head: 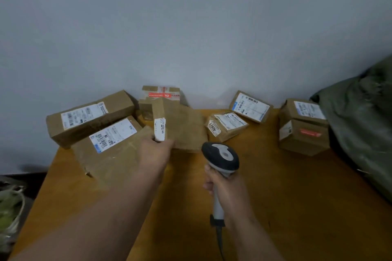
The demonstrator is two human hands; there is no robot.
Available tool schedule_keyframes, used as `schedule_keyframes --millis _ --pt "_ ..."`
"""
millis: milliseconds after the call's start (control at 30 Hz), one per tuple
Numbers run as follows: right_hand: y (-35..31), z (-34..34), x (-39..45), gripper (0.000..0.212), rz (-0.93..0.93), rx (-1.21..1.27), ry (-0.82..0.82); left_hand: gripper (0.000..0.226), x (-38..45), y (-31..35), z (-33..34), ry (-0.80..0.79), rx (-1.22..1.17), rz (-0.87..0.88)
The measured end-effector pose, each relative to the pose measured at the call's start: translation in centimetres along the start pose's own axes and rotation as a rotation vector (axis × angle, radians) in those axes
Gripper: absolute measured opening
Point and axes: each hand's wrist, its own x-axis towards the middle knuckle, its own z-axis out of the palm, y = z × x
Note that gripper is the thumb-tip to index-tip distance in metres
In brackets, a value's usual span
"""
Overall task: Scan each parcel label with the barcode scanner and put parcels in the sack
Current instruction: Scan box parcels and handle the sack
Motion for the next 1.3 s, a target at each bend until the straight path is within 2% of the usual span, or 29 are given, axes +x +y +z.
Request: schedule_keyframes --millis 133,200,333,500,667,733,767,800,867,933,967,1033,1133,1200,1300 --pt "-1.0 -0.1 -0.9 0.028 -0.048 0.085 0.023 0.040 -3.7 0.2 -2.3 0.071 0.273 0.394" --pt "-1.6 -0.5 -1.7 0.026 -0.070 0.151 0.023 0.039 -6.0 0.1 -3.5 0.093 0.401 0.571" --pt "-3.2 -2.6 -4.2 0.019 -0.079 0.285 0.001 0.038 -10.5 -1.6 -5.4 0.072 0.527 0.788" --pt "-4.2 -6.3 -8.3 0.021 -0.070 0.432 -0.055 0.052 -16.1 -3.4 -6.2 0.100 0.728 1.020" --pt "-3.5 -9.0 -11.9 0.025 -0.117 0.368 -0.140 0.059 -21.2 -3.6 -5.8 0.175 0.786 1.251" --pt "-2.9 -9.8 -13.0 0.019 -0.143 0.331 -0.148 0.067 -22.8 -3.2 -5.7 0.150 0.744 1.199" --pt "-2.7 -10.2 -13.4 0.018 -0.161 0.320 -0.136 0.074 -23.4 -3.0 -5.7 0.125 0.666 1.089" --pt "-2.5 -10.6 -13.7 0.019 -0.181 0.310 -0.120 0.080 -24.2 -2.6 -5.7 0.083 0.538 0.901" --pt "-2.3 -11.4 -14.4 0.023 -0.226 0.284 -0.104 0.083 -25.6 -1.6 -5.9 -0.085 0.065 0.442" --pt "-2.3 -12.0 -14.8 0.026 -0.269 0.264 -0.108 0.068 -26.2 -0.9 -6.3 -0.231 -0.386 0.134" --pt "-2.3 -12.2 -15.0 0.029 -0.290 0.247 -0.105 0.057 -26.5 -0.7 -6.6 -0.307 -0.477 0.045" --pt "-2.1 -12.5 -15.3 0.033 -0.319 0.215 -0.108 0.041 -26.9 -0.4 -6.9 -0.414 -0.439 -0.033" --pt "-1.8 -12.7 -15.6 0.028 -0.334 0.211 -0.114 0.031 -27.0 -0.3 -7.0 -0.458 -0.328 -0.032" --pt "-1.6 -12.7 -15.8 0.028 -0.340 0.200 -0.046 0.031 -26.6 -0.3 -7.2 -0.464 -0.371 -0.027" --pt "-1.7 -12.8 -16.2 0.023 -0.375 0.151 0.037 0.038 -26.0 -0.3 -7.4 -0.383 -0.400 0.026"
